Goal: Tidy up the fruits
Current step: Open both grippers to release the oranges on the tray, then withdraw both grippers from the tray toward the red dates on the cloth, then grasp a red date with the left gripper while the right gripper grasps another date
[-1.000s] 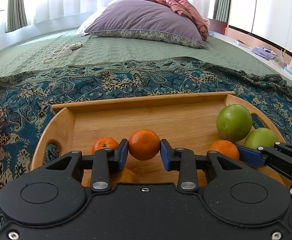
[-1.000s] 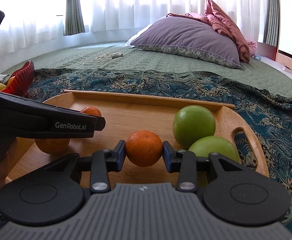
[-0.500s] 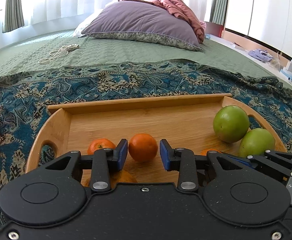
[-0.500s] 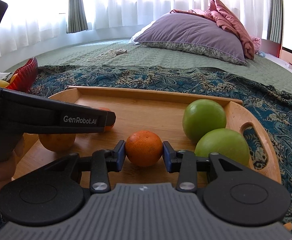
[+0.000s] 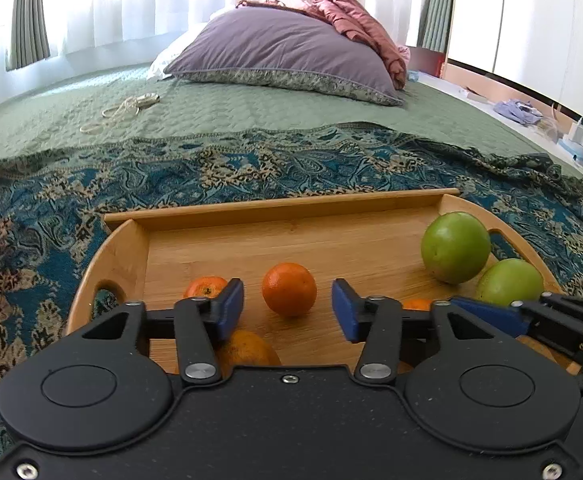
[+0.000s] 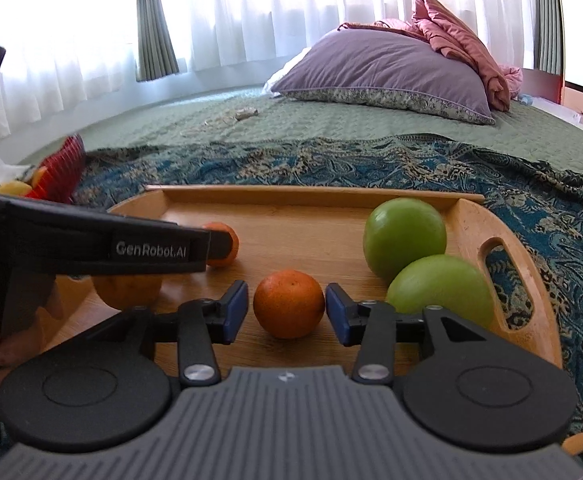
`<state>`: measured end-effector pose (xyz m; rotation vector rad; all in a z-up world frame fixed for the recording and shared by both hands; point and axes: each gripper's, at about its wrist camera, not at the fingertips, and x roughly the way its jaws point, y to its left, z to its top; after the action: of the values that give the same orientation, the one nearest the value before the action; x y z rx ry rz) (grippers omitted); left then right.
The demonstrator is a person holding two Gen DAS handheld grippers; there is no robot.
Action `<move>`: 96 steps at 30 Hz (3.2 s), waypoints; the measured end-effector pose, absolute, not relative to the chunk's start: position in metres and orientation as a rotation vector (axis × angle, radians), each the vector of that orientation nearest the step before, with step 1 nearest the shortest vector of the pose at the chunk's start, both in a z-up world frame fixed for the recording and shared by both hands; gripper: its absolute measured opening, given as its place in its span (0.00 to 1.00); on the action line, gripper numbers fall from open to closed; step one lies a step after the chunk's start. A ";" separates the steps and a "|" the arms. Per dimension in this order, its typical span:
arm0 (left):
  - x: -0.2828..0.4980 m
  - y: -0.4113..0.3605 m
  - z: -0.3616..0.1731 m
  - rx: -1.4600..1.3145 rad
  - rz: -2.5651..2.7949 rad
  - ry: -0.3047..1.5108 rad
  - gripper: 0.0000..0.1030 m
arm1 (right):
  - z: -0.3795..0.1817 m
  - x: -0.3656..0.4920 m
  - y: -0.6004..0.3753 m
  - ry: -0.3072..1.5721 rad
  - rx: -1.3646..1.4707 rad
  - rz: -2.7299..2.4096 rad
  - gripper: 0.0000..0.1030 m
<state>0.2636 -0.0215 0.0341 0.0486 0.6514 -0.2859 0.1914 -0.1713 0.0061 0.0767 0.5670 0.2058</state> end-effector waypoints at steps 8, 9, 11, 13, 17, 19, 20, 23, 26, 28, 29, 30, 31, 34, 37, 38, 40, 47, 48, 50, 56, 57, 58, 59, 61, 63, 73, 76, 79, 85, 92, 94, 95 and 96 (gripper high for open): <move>0.237 -0.021 0.051 0.045 -0.293 0.610 0.63 | 0.019 0.165 -0.190 0.527 0.094 0.219 0.70; 0.233 -0.021 0.052 0.049 -0.293 0.602 0.65 | 0.020 0.161 -0.192 0.520 0.093 0.217 0.71; 0.222 -0.021 0.056 0.063 -0.295 0.587 0.68 | 0.021 0.153 -0.196 0.509 0.090 0.213 0.73; 0.212 -0.021 0.059 0.069 -0.296 0.574 0.70 | 0.023 0.145 -0.200 0.500 0.086 0.211 0.75; 0.193 -0.018 0.064 0.062 -0.307 0.561 0.75 | 0.026 0.132 -0.204 0.487 0.065 0.212 0.78; 0.183 -0.017 0.065 0.058 -0.311 0.564 0.76 | 0.026 0.124 -0.205 0.477 0.038 0.209 0.81; 0.179 -0.017 0.064 0.062 -0.313 0.564 0.76 | 0.026 0.120 -0.205 0.473 0.022 0.208 0.82; 0.164 -0.018 0.062 0.092 -0.314 0.561 0.78 | 0.024 0.110 -0.205 0.469 -0.015 0.211 0.84; 0.151 -0.018 0.060 0.111 -0.312 0.550 0.82 | 0.022 0.100 -0.206 0.467 -0.046 0.212 0.86; 0.143 -0.017 0.059 0.105 -0.314 0.548 0.83 | 0.021 0.095 -0.208 0.463 -0.061 0.209 0.86; 0.139 -0.016 0.058 0.100 -0.317 0.549 0.83 | 0.020 0.093 -0.208 0.461 -0.066 0.208 0.87; 0.135 -0.016 0.058 0.094 -0.321 0.550 0.83 | 0.020 0.090 -0.210 0.460 -0.070 0.205 0.87; 0.132 -0.015 0.058 0.091 -0.324 0.550 0.84 | 0.020 0.088 -0.212 0.459 -0.071 0.202 0.88; 0.120 -0.013 0.056 0.091 -0.327 0.543 0.86 | 0.017 0.082 -0.217 0.465 -0.071 0.193 0.89; 0.109 -0.012 0.054 0.089 -0.337 0.539 0.87 | 0.012 0.077 -0.222 0.471 -0.075 0.183 0.90; 0.106 -0.012 0.053 0.087 -0.341 0.540 0.87 | 0.011 0.075 -0.223 0.473 -0.079 0.181 0.90; 0.098 -0.012 0.049 0.084 -0.347 0.542 0.89 | 0.008 0.070 -0.225 0.478 -0.092 0.177 0.90; 0.076 -0.019 0.036 0.133 -0.363 0.542 0.91 | 0.000 0.059 -0.227 0.488 -0.167 0.166 0.90; 0.074 -0.021 0.034 0.137 -0.366 0.545 0.92 | -0.002 0.057 -0.227 0.492 -0.171 0.170 0.90; 0.071 -0.024 0.029 0.143 -0.375 0.554 0.92 | -0.005 0.054 -0.228 0.501 -0.176 0.177 0.90; 0.069 -0.035 0.021 0.151 -0.413 0.581 0.92 | -0.008 0.049 -0.223 0.505 -0.207 0.207 0.90; 0.069 -0.038 0.020 0.153 -0.421 0.587 0.92 | -0.008 0.049 -0.222 0.504 -0.212 0.210 0.90; 0.069 -0.040 0.019 0.154 -0.427 0.590 0.92 | -0.008 0.049 -0.221 0.504 -0.215 0.215 0.90; 0.069 -0.042 0.018 0.155 -0.434 0.594 0.92 | -0.009 0.049 -0.221 0.504 -0.216 0.220 0.90; 0.070 -0.046 0.017 0.153 -0.450 0.601 0.89 | -0.009 0.050 -0.219 0.505 -0.218 0.223 0.90; 0.071 -0.049 0.016 0.151 -0.462 0.609 0.84 | -0.010 0.051 -0.218 0.506 -0.220 0.225 0.90; 0.080 -0.058 0.012 0.112 -0.515 0.654 0.57 | -0.016 0.050 -0.218 0.512 -0.222 0.238 0.90; 0.083 -0.060 0.010 0.093 -0.536 0.675 0.47 | -0.016 0.051 -0.218 0.513 -0.223 0.242 0.90; 0.086 -0.062 0.008 0.086 -0.535 0.684 0.43 | -0.017 0.053 -0.219 0.519 -0.218 0.241 0.90; 0.090 -0.062 0.006 0.060 -0.543 0.699 0.35 | -0.018 0.054 -0.222 0.527 -0.196 0.244 0.90; 0.091 -0.066 0.006 0.045 -0.553 0.696 0.21 | -0.018 0.055 -0.224 0.527 -0.186 0.250 0.90; 0.090 -0.067 0.007 0.044 -0.543 0.688 0.20 | -0.017 0.055 -0.223 0.527 -0.187 0.249 0.90; 0.090 -0.068 0.007 0.044 -0.535 0.682 0.19 | -0.017 0.055 -0.223 0.527 -0.188 0.247 0.90; 0.090 -0.068 0.007 0.046 -0.519 0.672 0.19 | -0.017 0.055 -0.223 0.528 -0.189 0.245 0.90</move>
<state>0.0896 -0.0680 0.0075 0.0456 0.6715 -0.5191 0.0547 -0.2226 -0.0165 -0.1888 0.5278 0.2453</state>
